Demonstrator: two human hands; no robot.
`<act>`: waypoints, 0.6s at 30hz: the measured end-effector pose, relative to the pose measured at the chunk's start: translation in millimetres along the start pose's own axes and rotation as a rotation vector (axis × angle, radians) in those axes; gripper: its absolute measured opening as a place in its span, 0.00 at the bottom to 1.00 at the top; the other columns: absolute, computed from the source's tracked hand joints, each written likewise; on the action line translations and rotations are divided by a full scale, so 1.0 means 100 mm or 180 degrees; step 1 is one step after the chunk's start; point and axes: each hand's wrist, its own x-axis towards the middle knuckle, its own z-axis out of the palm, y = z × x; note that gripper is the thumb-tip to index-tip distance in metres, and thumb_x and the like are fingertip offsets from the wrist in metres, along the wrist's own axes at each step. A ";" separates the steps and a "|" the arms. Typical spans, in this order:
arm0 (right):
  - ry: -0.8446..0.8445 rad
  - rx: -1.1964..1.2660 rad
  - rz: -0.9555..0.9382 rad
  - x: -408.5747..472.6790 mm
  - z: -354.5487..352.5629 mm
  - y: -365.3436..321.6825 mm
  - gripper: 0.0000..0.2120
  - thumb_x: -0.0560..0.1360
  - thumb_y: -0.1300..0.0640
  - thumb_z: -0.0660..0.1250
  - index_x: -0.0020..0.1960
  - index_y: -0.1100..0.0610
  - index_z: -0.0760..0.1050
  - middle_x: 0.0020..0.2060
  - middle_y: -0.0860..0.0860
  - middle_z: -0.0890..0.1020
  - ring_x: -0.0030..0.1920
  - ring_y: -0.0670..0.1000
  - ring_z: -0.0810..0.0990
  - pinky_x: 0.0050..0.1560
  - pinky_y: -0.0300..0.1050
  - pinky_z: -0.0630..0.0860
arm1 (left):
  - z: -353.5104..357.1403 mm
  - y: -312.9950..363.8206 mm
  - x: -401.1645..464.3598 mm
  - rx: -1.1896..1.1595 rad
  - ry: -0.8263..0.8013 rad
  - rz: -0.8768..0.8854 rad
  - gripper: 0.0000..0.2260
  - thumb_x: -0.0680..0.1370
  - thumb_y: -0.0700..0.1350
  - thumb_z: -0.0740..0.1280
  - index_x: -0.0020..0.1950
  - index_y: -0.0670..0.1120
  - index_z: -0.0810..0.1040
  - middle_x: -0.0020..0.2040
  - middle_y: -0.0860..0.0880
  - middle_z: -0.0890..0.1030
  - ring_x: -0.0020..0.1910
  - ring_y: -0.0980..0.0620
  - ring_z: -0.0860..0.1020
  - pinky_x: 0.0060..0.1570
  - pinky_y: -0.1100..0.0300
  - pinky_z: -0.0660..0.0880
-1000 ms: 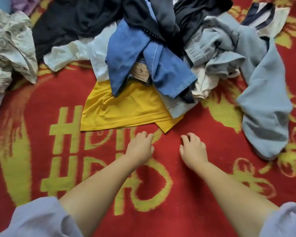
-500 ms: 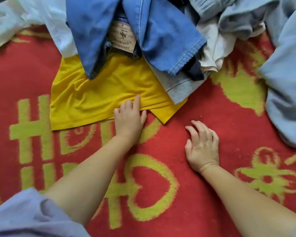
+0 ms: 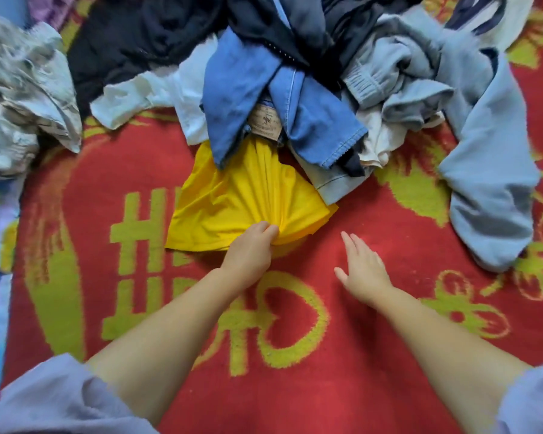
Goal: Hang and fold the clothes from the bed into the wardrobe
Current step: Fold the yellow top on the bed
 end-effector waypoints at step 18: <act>0.1087 0.1421 -0.1281 -1.85 -3.29 -1.81 0.10 0.69 0.72 0.54 0.46 0.64 0.71 0.38 0.61 0.76 0.38 0.54 0.72 0.34 0.46 0.64 | -2.93 0.93 -1.76 0.0080 0.0358 -0.0221 0.03 0.78 0.46 0.63 0.47 0.47 0.73 0.38 0.48 0.77 0.33 0.49 0.73 0.30 0.54 0.67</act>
